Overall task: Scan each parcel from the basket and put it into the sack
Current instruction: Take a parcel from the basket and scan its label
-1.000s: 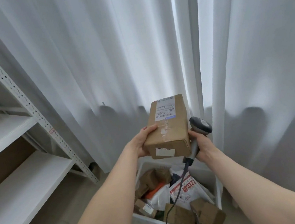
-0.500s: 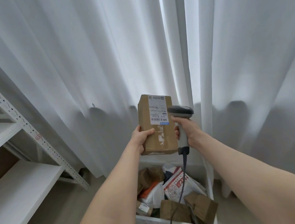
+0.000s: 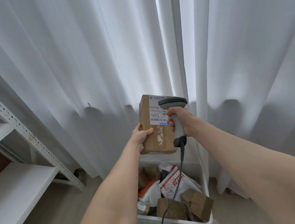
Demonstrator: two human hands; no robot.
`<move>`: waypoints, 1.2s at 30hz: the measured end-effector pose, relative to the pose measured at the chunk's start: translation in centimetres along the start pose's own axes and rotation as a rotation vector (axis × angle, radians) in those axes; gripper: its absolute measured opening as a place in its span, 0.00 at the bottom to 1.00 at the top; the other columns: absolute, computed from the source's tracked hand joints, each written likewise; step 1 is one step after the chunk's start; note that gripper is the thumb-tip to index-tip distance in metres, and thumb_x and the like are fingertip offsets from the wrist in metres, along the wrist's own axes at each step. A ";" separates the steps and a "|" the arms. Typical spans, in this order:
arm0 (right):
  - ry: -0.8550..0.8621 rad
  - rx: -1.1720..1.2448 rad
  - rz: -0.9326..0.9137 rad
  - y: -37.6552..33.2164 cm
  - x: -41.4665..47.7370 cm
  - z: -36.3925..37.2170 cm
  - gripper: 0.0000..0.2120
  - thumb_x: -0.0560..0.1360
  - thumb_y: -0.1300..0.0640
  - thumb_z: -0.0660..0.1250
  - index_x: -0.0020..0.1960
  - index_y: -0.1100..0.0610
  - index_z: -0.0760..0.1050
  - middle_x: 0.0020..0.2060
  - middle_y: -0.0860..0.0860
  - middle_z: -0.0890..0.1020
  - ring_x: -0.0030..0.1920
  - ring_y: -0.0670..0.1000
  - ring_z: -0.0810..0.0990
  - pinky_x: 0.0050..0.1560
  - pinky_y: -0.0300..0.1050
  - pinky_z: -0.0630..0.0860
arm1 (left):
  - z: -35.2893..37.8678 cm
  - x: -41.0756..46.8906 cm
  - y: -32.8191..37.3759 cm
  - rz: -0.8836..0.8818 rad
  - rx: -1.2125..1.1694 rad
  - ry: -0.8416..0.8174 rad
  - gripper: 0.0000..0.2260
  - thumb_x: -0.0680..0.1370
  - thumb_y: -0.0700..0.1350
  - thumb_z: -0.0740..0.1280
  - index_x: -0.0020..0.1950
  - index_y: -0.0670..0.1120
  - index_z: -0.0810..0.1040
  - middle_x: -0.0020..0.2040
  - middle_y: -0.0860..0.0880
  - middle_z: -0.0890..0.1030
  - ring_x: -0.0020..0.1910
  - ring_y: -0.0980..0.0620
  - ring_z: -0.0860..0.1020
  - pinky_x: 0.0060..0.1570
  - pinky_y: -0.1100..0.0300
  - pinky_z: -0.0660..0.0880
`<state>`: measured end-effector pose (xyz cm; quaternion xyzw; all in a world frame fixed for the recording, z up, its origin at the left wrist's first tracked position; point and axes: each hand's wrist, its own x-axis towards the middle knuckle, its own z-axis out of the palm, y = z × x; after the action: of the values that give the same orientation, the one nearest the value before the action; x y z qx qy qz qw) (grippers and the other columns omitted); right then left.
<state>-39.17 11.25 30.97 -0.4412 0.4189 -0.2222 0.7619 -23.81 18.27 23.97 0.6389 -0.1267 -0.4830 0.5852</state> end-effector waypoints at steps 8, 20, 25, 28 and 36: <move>-0.008 -0.075 -0.020 -0.7 0.0 0.5 0.13 0.73 0.63 0.62 0.57 0.64 0.75 0.27 0.53 0.74 0.24 0.47 0.70 0.26 0.38 0.70 | -0.3 -0.2 0.4 0.003 -0.006 0.022 0.35 0.76 0.35 0.69 0.78 0.48 0.56 0.62 0.41 0.78 0.47 0.45 0.81 0.39 0.49 0.79; 0.130 -0.053 -0.010 2.7 1.0 6.0 0.05 0.75 0.61 0.69 0.49 0.60 0.74 0.36 0.54 0.78 0.32 0.49 0.76 0.32 0.42 0.75 | -7.5 -2.5 0.4 0.007 -0.019 0.162 0.36 0.74 0.38 0.73 0.77 0.45 0.58 0.65 0.42 0.76 0.47 0.46 0.77 0.40 0.50 0.74; 0.091 -0.120 0.003 6.1 1.4 11.5 0.15 0.74 0.60 0.71 0.58 0.58 0.71 0.42 0.53 0.75 0.39 0.52 0.75 0.36 0.47 0.77 | -14.5 -4.4 -0.4 0.010 -0.065 0.295 0.40 0.71 0.41 0.76 0.76 0.44 0.58 0.65 0.43 0.75 0.52 0.45 0.77 0.45 0.49 0.75; 0.023 -0.191 0.034 8.7 1.3 15.0 0.18 0.74 0.62 0.71 0.61 0.58 0.70 0.43 0.53 0.74 0.50 0.57 0.76 0.53 0.57 0.79 | -18.6 -6.3 -1.7 0.023 -0.116 0.396 0.40 0.69 0.41 0.77 0.76 0.43 0.60 0.64 0.43 0.76 0.54 0.45 0.78 0.55 0.47 0.76; -0.303 -0.348 0.138 15.7 -1.1 23.8 0.15 0.72 0.61 0.72 0.55 0.57 0.70 0.50 0.56 0.78 0.55 0.57 0.77 0.61 0.57 0.75 | -27.5 -14.3 -5.8 0.023 -0.235 0.707 0.35 0.67 0.42 0.79 0.71 0.45 0.68 0.59 0.44 0.80 0.54 0.45 0.80 0.56 0.45 0.77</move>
<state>-20.43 31.61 24.12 -0.5645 0.3606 -0.0255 0.7421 -12.30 47.50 21.46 0.6934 0.1323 -0.2373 0.6674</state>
